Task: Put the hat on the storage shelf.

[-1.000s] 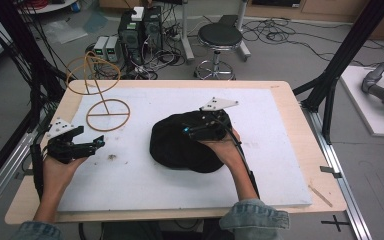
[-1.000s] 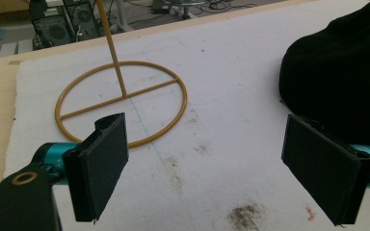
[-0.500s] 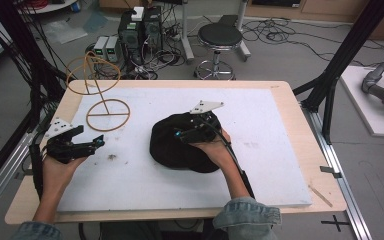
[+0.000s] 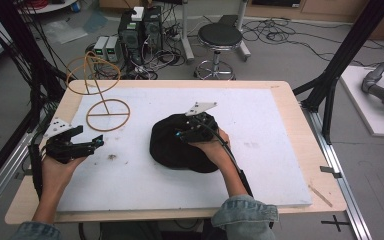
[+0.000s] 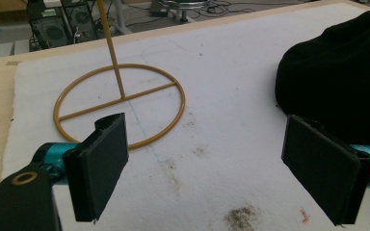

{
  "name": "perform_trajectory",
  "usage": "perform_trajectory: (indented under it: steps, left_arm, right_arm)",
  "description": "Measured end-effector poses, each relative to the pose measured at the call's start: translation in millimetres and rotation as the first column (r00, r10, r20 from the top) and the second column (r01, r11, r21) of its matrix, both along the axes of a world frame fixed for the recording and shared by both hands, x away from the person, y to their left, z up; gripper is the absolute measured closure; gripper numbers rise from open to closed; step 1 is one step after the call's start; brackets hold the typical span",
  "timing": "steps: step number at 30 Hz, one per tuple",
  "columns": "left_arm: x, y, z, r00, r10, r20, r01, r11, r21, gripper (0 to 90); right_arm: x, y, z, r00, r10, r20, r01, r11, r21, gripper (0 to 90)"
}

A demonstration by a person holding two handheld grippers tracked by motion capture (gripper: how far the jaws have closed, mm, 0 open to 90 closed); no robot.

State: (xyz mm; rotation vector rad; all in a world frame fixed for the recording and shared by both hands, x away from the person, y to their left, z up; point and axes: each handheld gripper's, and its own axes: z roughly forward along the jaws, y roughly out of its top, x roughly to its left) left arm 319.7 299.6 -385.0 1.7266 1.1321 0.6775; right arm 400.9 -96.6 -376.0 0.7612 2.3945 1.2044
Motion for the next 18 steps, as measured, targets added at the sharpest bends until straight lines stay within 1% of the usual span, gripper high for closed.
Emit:
perform_trajectory:
  steps: [2, 4, 10, 12, 15, 16, 17, 18]
  left_arm:
    - [-0.1, 0.5, 0.4, 1.0000, 0.001, 0.002, -0.001, 1.0000, 0.000, 17.0]
    - [-0.2, 0.7, 0.7, 1.0000, -0.001, 0.003, 0.001, 1.0000, -0.001, 17.0]
    - [-0.5, 0.9, 1.5, 1.0000, -0.002, 0.006, 0.002, 1.0000, -0.001, 17.0]
    - [-0.6, 1.4, 1.7, 1.0000, 0.001, 0.006, -0.001, 1.0000, -0.001, 17.0]
    - [-0.8, 2.0, 1.9, 1.0000, 0.004, 0.005, -0.004, 1.0000, -0.005, 17.0]
    - [-0.8, 2.3, 2.1, 1.0000, 0.005, 0.006, -0.005, 1.0000, -0.003, 17.1]
    - [-0.9, 2.4, 2.1, 1.0000, 0.007, 0.006, -0.007, 1.0000, -0.004, 17.1]
    - [-1.0, 2.5, 2.2, 1.0000, 0.007, 0.006, -0.007, 1.0000, -0.007, 17.1]
  right_arm:
    - [-0.6, 0.8, 0.7, 0.9999, 0.013, 0.011, -0.013, 1.000, -0.012, 42.2]
    - [-0.9, 1.9, 1.2, 0.9996, 0.020, 0.020, -0.020, 1.000, -0.013, 46.2]
    - [-2.4, 3.8, 2.5, 0.9989, 0.027, 0.038, -0.026, 0.999, -0.024, 59.4]
    - [-2.9, 4.2, 3.1, 0.9984, 0.038, 0.042, -0.036, 0.999, -0.035, 63.2]
    - [-3.5, 4.7, 3.3, 0.9987, 0.036, 0.037, -0.034, 0.999, -0.041, 68.9]
    - [-3.6, 5.0, 3.2, 0.9986, 0.035, 0.040, -0.033, 0.999, -0.042, 72.4]
    - [-3.6, 5.0, 3.2, 0.9986, 0.035, 0.040, -0.033, 0.999, -0.042, 72.4]
    - [-3.8, 4.7, 4.0, 0.9981, 0.037, 0.049, -0.035, 0.998, -0.042, 75.7]
